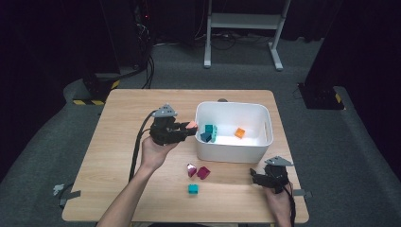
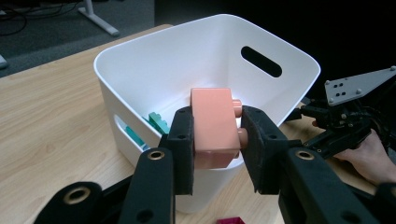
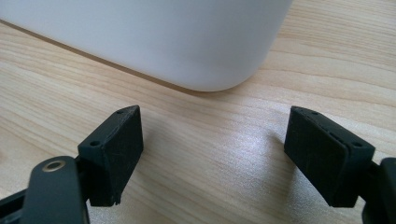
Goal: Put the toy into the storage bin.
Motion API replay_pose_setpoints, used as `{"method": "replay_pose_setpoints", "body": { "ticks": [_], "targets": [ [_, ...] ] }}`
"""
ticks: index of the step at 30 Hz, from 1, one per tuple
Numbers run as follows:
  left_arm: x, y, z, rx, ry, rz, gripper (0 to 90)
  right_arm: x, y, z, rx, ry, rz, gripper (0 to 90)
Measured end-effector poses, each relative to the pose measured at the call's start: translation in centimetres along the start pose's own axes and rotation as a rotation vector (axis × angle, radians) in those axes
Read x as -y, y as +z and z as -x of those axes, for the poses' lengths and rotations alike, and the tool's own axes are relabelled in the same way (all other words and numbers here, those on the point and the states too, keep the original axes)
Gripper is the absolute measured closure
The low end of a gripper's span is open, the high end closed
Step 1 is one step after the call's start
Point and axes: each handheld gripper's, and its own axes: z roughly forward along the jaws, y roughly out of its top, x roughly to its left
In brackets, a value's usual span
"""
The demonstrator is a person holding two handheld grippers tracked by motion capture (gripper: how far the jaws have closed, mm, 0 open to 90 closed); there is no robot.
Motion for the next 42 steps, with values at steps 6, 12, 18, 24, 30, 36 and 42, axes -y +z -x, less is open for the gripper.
{"method": "replay_pose_setpoints", "body": {
  "ticks": [6,12,18,24,30,36,42],
  "targets": [
    [-1.0,0.9,0.3,0.003,0.017,0.001,66.0,0.0,0.0,0.0,0.0,0.0,0.0,19.3],
    [-1.5,1.9,0.3,0.004,0.021,-0.004,66.0,0.0,0.0,0.0,0.0,0.0,0.0,19.3],
    [-2.0,2.6,0.5,0.003,0.035,-0.008,65.8,0.0,0.0,0.0,0.0,0.0,0.0,19.3],
    [-2.2,3.5,0.4,0.0,0.035,-0.029,65.8,0.0,0.0,0.0,0.0,0.0,0.0,19.3],
    [-2.3,4.2,0.2,-0.007,0.031,-0.047,65.4,0.0,0.0,0.0,0.0,0.0,0.0,19.3],
    [-2.3,5.1,0.3,-0.015,0.037,-0.069,64.5,0.0,0.0,0.0,0.0,0.0,0.0,19.3],
    [-2.3,5.4,0.3,-0.019,0.031,-0.064,52.2,0.0,0.0,0.0,0.0,0.0,0.0,19.3]
  ]
}}
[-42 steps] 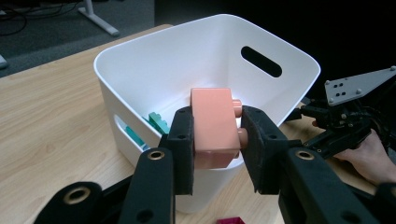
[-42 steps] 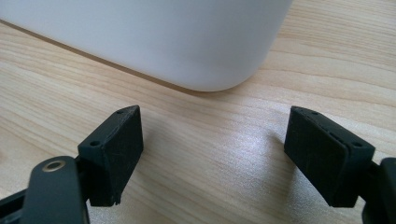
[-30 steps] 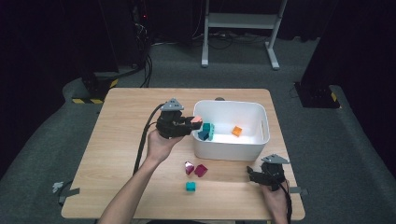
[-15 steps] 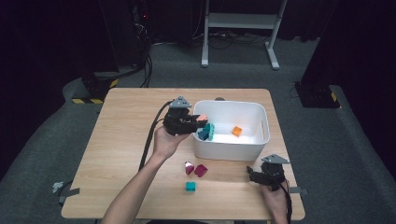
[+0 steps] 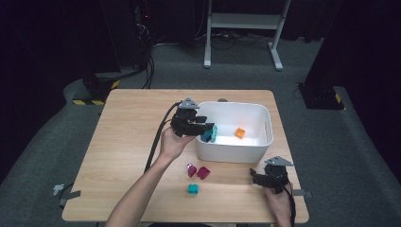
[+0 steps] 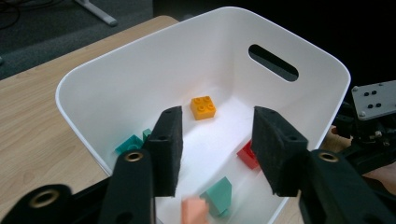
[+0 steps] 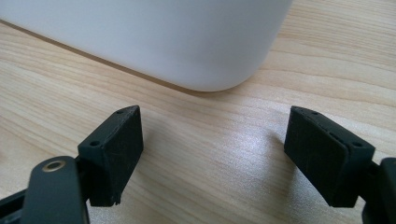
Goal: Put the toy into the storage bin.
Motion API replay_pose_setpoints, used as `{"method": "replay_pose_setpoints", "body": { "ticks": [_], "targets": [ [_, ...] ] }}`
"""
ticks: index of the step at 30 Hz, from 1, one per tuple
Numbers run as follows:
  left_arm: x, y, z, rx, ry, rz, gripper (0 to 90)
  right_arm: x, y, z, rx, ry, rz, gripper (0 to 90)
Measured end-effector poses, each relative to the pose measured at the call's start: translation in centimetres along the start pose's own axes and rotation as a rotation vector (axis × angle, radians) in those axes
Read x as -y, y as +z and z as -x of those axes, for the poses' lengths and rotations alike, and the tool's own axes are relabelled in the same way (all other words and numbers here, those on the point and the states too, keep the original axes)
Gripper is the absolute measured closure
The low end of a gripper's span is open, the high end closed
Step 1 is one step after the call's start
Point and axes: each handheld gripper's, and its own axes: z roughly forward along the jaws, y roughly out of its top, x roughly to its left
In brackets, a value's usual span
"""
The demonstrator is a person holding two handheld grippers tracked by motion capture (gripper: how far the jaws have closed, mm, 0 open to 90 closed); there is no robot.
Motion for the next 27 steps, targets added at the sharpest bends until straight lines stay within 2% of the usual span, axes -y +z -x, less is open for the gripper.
{"method": "replay_pose_setpoints", "body": {
  "ticks": [8,12,16,23,27],
  "targets": [
    [0.5,-0.8,0.2,-0.024,0.004,0.011,43.1,0.0,0.0,0.0,0.0,0.0,0.0,19.3],
    [0.9,-1.5,0.4,-0.05,0.017,0.016,39.8,0.0,0.0,0.0,0.0,0.0,0.0,19.3],
    [1.5,-2.4,0.5,-0.06,0.014,0.035,38.2,0.0,0.0,0.0,0.0,0.0,0.0,19.3],
    [2.7,-3.7,0.6,-0.08,0.02,0.035,36.1,0.0,0.0,0.0,0.0,0.0,0.0,19.3],
    [3.4,-4.5,0.5,-0.088,0.01,0.049,35.2,0.0,0.0,0.0,0.0,0.0,0.0,19.3]
  ]
}}
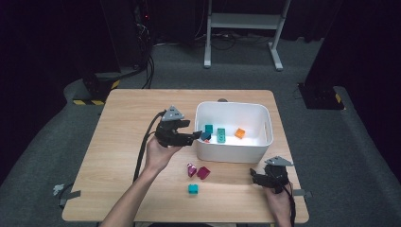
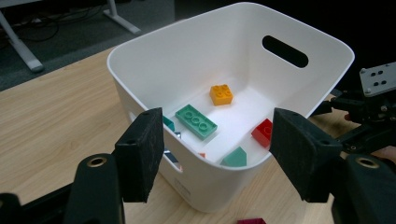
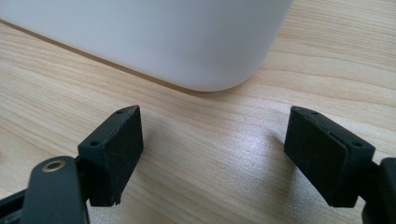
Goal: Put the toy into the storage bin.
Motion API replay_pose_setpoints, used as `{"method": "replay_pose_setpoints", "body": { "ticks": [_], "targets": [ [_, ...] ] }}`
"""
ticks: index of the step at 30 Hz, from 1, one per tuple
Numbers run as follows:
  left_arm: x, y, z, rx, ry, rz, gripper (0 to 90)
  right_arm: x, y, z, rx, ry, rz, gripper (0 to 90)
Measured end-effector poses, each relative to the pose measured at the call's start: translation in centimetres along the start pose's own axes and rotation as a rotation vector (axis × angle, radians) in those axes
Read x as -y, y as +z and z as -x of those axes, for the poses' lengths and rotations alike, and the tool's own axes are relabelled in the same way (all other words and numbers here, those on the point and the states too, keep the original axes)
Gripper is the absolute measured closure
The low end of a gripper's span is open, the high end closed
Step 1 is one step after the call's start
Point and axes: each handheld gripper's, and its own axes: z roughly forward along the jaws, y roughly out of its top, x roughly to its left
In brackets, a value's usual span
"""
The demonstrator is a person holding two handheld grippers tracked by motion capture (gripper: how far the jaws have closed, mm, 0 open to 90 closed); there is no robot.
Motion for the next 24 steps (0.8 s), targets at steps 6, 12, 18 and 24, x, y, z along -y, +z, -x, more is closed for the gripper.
{"method": "replay_pose_setpoints", "body": {
  "ticks": [6,12,18,24],
  "targets": [
    [1.1,-1.0,-0.2,-0.015,-0.01,0.008,35.0,0.0,0.0,0.0,0.0,0.0,0.0,19.3],
    [2.0,-1.7,-0.5,-0.023,-0.024,0.007,34.3,0.0,0.0,0.0,0.0,0.0,0.0,19.3],
    [3.1,-2.3,-0.7,-0.025,-0.045,0.013,33.4,0.0,0.0,0.0,0.0,0.0,0.0,19.3],
    [4.6,-2.7,-0.8,-0.037,-0.057,-0.001,32.2,0.0,0.0,0.0,0.0,0.0,0.0,19.3]
  ]
}}
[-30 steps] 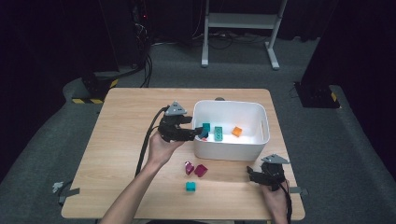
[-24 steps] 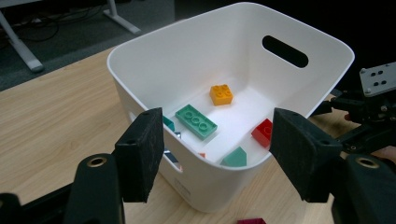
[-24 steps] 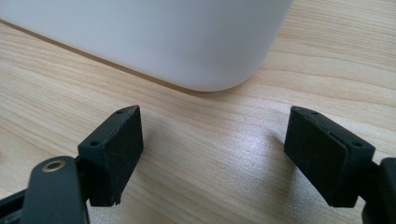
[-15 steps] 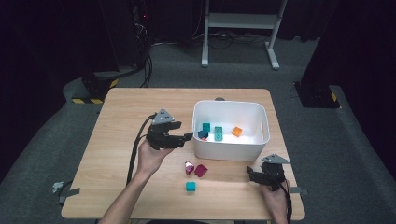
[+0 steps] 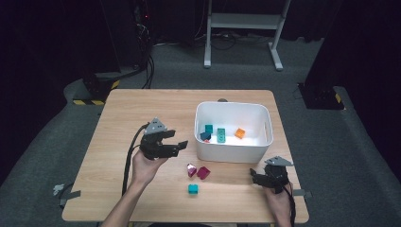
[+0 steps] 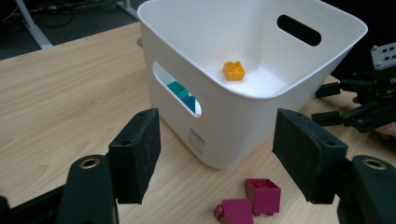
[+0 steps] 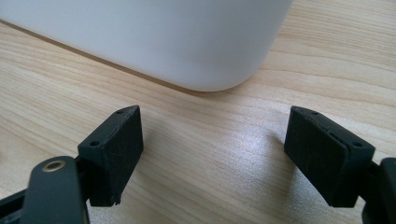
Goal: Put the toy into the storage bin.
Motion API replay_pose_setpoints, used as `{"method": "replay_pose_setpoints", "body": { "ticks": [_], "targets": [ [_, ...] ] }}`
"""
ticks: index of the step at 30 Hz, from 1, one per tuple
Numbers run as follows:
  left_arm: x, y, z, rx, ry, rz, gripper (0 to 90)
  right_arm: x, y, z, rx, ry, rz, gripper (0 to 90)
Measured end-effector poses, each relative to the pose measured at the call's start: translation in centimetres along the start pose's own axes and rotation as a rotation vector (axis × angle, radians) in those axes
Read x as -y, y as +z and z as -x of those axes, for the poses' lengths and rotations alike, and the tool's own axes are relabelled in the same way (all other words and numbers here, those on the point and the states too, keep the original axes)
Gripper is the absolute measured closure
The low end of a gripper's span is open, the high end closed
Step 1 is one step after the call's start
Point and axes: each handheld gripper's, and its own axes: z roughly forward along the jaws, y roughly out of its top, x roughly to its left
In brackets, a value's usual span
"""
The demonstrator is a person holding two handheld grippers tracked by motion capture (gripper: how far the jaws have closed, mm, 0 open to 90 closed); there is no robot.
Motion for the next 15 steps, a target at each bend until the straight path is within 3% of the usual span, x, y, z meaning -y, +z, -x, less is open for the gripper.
{"method": "replay_pose_setpoints", "body": {
  "ticks": [13,15],
  "targets": [
    [3.4,0.4,0.1,0.007,-0.018,-0.033,31.2,0.0,0.0,0.0,0.0,0.0,0.0,19.3],
    [3.8,0.7,0.2,-0.008,-0.014,-0.046,31.5,0.0,0.0,0.0,0.0,0.0,0.0,19.3]
  ]
}}
